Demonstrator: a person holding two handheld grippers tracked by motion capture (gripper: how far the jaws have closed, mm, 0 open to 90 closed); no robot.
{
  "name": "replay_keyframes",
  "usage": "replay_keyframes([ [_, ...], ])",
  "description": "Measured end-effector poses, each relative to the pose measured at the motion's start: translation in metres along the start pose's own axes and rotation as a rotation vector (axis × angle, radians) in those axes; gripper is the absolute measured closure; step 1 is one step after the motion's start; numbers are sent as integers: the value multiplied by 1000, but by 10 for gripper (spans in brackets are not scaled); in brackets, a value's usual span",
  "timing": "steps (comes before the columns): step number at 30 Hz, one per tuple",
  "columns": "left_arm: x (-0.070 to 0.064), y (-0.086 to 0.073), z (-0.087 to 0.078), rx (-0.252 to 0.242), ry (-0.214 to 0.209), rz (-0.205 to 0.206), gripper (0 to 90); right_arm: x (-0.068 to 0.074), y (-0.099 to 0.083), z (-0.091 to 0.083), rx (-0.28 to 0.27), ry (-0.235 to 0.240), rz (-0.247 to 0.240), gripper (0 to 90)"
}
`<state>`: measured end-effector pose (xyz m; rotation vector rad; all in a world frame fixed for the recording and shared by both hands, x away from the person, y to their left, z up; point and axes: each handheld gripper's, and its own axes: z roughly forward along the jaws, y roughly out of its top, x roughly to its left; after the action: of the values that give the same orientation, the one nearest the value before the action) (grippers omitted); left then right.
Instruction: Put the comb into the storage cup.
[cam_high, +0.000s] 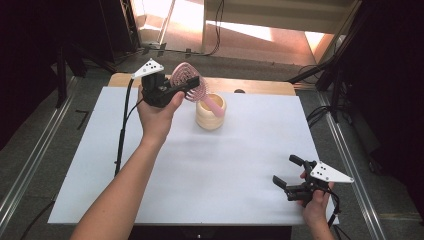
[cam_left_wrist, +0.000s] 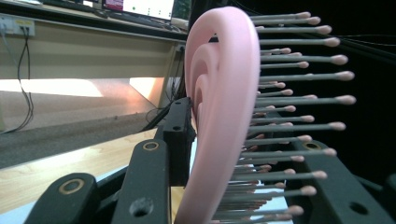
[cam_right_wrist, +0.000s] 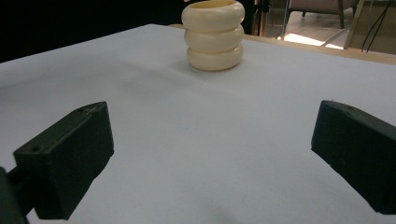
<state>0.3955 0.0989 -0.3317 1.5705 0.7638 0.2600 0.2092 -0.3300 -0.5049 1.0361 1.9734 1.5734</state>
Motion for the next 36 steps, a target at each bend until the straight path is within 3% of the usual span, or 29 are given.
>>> replay_keyframes([
  [21,20,11,14,-30,55,-32,640,-1,-1,1,-12,4,-2,0],
  [36,26,1,32,-7,90,-23,640,0,-1,3,-5,4,-14,0],
])
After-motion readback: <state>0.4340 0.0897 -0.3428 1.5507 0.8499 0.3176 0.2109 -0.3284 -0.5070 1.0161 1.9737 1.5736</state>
